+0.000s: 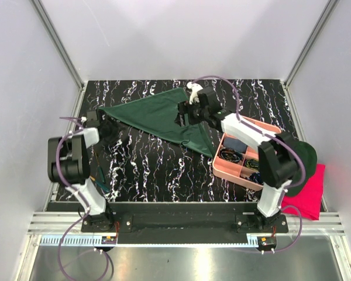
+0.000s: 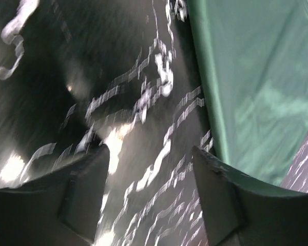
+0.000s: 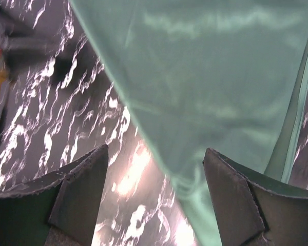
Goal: Fold the napkin, place the utensils inside, and roll it up
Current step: Fold the napkin
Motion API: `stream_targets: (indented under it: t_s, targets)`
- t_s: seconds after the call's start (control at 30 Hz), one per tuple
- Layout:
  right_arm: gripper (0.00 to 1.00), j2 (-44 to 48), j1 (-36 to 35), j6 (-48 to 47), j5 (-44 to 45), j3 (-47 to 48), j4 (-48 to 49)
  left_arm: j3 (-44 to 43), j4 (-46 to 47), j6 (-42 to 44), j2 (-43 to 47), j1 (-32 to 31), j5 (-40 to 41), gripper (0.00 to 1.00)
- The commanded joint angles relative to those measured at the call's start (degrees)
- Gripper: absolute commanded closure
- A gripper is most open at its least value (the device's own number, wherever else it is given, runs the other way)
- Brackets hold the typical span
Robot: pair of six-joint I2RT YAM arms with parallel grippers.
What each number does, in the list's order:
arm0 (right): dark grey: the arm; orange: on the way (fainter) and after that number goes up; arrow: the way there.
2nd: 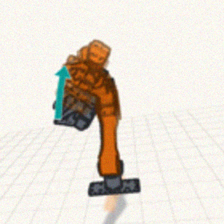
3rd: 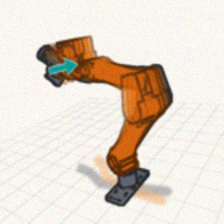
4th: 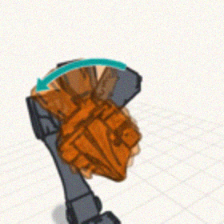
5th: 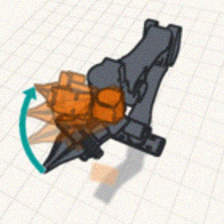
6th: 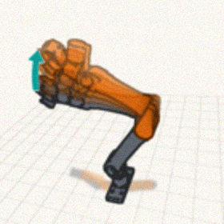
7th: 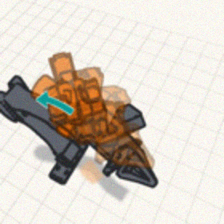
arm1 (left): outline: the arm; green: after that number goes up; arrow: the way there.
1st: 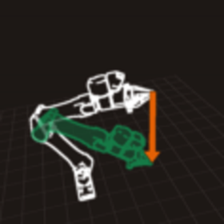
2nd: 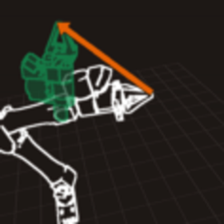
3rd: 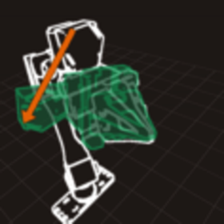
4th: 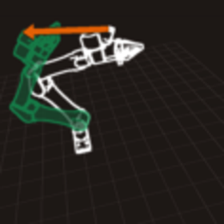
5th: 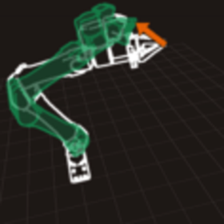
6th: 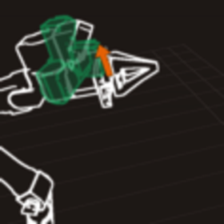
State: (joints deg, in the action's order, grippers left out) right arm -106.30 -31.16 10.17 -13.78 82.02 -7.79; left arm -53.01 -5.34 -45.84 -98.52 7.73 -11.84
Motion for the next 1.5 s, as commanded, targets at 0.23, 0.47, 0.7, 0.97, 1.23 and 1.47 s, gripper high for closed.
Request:
stream_targets:
  t_s: [0.23,0.47,0.7,0.97,1.23,1.47]
  targets:
    - [0.18,22.4,-0.8,8.0,0.4,-18.1,3.7,-7.5,12.2,-8.9,-12.7,-1.1,1.6,0.44]
    - [0.18,30.9,-0.8,7.8,3.8,-22.5,0.4,-10.5,9.7,-7.1,-14.9,-1.1,3.3,0.53]
    - [0.17,36.6,-0.8,7.8,8.1,-27.4,-2.4,-14.7,6.1,-3.6,-17.8,-1.4,3.5,0.83]
    - [0.17,40.0,-0.8,9.4,7.9,-33.1,-2.9,-13.3,5.5,-1.8,-15.8,-1.3,4.9,1.00]
    - [0.18,37.9,-2.2,9.5,5.8,-35.5,-2.9,-7.6,5.4,-0.7,-8.8,2.6,7.0,1.00]
    - [0.19,31.3,-7.3,9.6,6.4,-33.7,-0.4,-8.2,1.0,0.8,-6.3,6.6,5.9,1.00]
